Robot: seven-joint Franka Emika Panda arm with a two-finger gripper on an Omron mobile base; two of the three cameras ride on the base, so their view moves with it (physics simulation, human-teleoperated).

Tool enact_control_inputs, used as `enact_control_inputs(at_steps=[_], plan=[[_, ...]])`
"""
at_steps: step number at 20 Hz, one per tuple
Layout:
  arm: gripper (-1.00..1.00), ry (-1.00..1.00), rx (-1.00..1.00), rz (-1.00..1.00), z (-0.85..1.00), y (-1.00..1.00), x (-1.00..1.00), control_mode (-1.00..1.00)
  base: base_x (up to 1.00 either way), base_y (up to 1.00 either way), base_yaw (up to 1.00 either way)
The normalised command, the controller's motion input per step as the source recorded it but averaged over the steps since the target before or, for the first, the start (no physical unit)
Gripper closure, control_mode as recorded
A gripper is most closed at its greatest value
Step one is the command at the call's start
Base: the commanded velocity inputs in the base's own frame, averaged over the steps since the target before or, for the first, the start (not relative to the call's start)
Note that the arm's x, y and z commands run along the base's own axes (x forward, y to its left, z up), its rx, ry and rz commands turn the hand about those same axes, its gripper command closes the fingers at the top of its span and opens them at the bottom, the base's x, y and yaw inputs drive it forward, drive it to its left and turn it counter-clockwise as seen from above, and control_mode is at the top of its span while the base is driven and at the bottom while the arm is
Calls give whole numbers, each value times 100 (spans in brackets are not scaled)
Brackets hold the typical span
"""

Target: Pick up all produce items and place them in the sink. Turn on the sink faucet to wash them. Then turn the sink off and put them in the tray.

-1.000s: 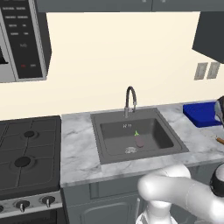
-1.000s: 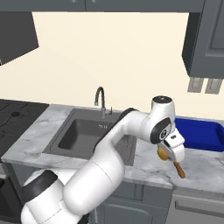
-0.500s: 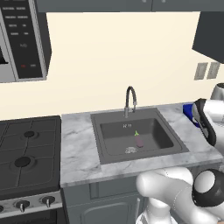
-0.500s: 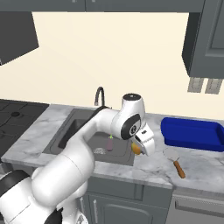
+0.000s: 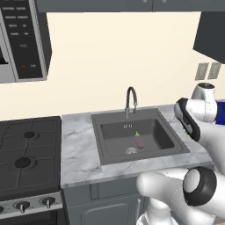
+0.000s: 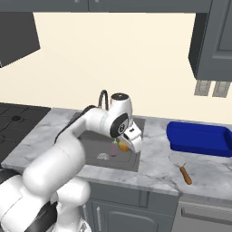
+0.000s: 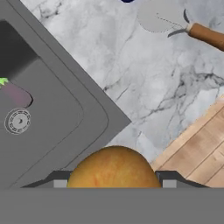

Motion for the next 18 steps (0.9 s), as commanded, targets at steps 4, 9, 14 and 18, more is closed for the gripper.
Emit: enact_control_inputs(at_steps=[4,9,14,18], plan=[[100,3,7,13,-1,39,48,-100,0,0,0],[100,1,6,13,-9,42,43,-100,0,0,0],[100,1,6,13,-18,38,34,-100,0,0,0],[100,0,4,13,-32,36,28,-100,0,0,0]])
